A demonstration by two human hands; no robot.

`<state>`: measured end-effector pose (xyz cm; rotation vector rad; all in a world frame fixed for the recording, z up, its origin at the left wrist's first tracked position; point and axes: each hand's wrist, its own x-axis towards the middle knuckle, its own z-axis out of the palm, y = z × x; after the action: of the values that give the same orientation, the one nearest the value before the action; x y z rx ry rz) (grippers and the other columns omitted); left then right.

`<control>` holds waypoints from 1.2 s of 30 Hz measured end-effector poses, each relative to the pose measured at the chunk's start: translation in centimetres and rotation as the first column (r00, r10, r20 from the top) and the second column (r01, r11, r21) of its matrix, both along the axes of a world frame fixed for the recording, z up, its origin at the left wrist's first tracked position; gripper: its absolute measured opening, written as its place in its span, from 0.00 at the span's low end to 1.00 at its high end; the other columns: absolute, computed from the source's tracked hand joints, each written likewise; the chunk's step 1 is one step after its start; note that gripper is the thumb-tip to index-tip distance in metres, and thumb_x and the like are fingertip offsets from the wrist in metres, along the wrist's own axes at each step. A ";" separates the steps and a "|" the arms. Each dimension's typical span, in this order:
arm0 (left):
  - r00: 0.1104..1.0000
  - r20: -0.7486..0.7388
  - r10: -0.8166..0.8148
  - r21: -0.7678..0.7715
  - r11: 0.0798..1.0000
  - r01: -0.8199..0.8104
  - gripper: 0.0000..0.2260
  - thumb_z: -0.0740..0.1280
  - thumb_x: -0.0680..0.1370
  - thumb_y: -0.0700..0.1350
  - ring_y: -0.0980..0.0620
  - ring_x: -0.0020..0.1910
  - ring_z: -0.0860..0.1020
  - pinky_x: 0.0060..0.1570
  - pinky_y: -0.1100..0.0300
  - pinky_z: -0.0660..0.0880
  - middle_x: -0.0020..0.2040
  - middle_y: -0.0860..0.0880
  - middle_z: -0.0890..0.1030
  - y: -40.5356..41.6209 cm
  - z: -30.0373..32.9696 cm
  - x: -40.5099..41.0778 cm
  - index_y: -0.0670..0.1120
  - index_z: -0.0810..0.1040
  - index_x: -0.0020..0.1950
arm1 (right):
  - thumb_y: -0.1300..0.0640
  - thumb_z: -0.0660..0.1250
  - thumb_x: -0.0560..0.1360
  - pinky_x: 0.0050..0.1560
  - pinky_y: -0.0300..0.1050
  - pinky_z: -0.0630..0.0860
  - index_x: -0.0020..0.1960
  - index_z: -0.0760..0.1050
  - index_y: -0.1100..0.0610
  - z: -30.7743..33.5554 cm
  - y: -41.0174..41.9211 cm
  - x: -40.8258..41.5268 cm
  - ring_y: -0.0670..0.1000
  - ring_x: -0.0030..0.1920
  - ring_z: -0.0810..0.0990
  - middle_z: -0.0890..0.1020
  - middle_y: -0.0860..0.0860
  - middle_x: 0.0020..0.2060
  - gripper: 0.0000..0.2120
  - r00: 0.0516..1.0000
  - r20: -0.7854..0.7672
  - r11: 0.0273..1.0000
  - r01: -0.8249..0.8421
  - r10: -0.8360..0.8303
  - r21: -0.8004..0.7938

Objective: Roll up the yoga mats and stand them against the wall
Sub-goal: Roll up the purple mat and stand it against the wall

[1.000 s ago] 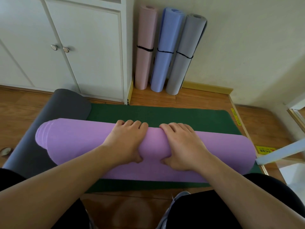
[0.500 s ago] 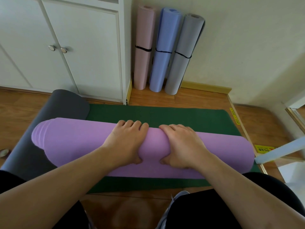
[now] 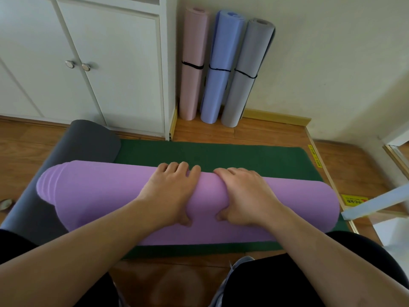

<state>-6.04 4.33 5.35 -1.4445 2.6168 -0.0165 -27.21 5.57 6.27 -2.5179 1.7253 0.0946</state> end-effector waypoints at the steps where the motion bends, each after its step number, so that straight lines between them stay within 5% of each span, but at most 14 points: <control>1: 1.000 0.002 -0.001 -0.012 1.000 0.001 0.49 0.77 0.63 0.68 0.44 0.65 0.74 0.68 0.47 0.71 0.68 0.48 0.73 0.0 -0.1 -0.2 0.49 0.61 0.76 | 0.33 0.81 0.62 0.65 0.52 0.74 0.76 0.67 0.47 0.0 0.0 0.0 0.53 0.65 0.77 0.79 0.46 0.65 0.48 1.000 0.009 1.000 0.001 -0.002 0.012; 6: 0.990 -0.139 0.007 0.043 0.999 -0.001 0.35 0.75 0.63 0.68 0.51 0.54 0.78 0.55 0.52 0.76 0.58 0.56 0.79 -1.0 0.7 0.6 0.55 0.71 0.65 | 0.31 0.79 0.63 0.78 0.53 0.63 0.84 0.52 0.51 -0.6 0.7 0.1 0.56 0.74 0.69 0.69 0.51 0.75 0.60 0.997 -0.062 0.998 -0.051 0.050 -0.026; 9: 0.988 -0.147 0.046 0.099 0.995 -0.032 0.33 0.74 0.60 0.70 0.52 0.49 0.78 0.45 0.54 0.74 0.54 0.57 0.80 -1.2 1.2 0.9 0.58 0.73 0.61 | 0.32 0.80 0.63 0.76 0.54 0.66 0.81 0.55 0.51 -0.8 0.7 0.5 0.57 0.72 0.70 0.71 0.51 0.72 0.58 0.993 -0.111 0.998 -0.054 0.050 -0.038; 16: 0.998 -0.064 -0.019 0.043 0.999 0.022 0.50 0.75 0.62 0.71 0.47 0.66 0.74 0.68 0.48 0.71 0.70 0.52 0.73 -0.4 0.6 0.7 0.52 0.61 0.78 | 0.33 0.79 0.63 0.68 0.53 0.73 0.78 0.64 0.47 0.1 0.0 0.2 0.54 0.67 0.76 0.77 0.48 0.68 0.50 0.999 -0.027 0.998 -0.034 0.033 -0.047; 20: 0.999 -0.021 -0.027 -0.005 1.000 0.027 0.46 0.77 0.65 0.67 0.45 0.64 0.75 0.65 0.47 0.73 0.68 0.50 0.74 -0.3 -0.1 0.1 0.50 0.63 0.75 | 0.32 0.79 0.63 0.69 0.53 0.72 0.79 0.63 0.47 0.1 0.2 0.2 0.54 0.68 0.75 0.77 0.48 0.69 0.51 0.999 -0.012 0.999 -0.031 0.031 -0.022; 25: 0.992 -0.126 0.009 0.074 0.997 0.001 0.36 0.76 0.63 0.66 0.50 0.55 0.77 0.57 0.50 0.76 0.59 0.54 0.78 -1.1 0.7 0.6 0.54 0.69 0.66 | 0.31 0.80 0.62 0.80 0.55 0.61 0.85 0.49 0.54 -0.5 0.8 0.4 0.59 0.76 0.65 0.66 0.54 0.76 0.65 0.987 -0.142 0.995 -0.084 0.074 -0.059; 28: 0.992 -0.116 0.039 0.124 0.992 -0.025 0.34 0.75 0.61 0.66 0.51 0.52 0.77 0.52 0.52 0.74 0.56 0.56 0.77 -1.0 0.9 0.7 0.56 0.70 0.62 | 0.32 0.80 0.63 0.73 0.54 0.68 0.80 0.57 0.51 -0.8 0.6 0.7 0.57 0.69 0.73 0.72 0.51 0.70 0.56 0.992 -0.108 0.997 -0.066 0.061 -0.046; 36: 1.000 -0.001 0.028 0.018 0.999 -0.028 0.49 0.77 0.64 0.69 0.45 0.65 0.74 0.67 0.48 0.72 0.68 0.49 0.73 0.3 0.0 0.0 0.49 0.61 0.76 | 0.34 0.81 0.62 0.66 0.51 0.74 0.76 0.66 0.47 -0.1 -0.1 -0.1 0.53 0.64 0.77 0.78 0.47 0.65 0.48 0.999 0.026 0.999 -0.038 0.037 0.014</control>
<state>-6.05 4.65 5.36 -1.4761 2.5902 0.0104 -27.27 5.50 6.21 -2.5301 1.6622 0.0768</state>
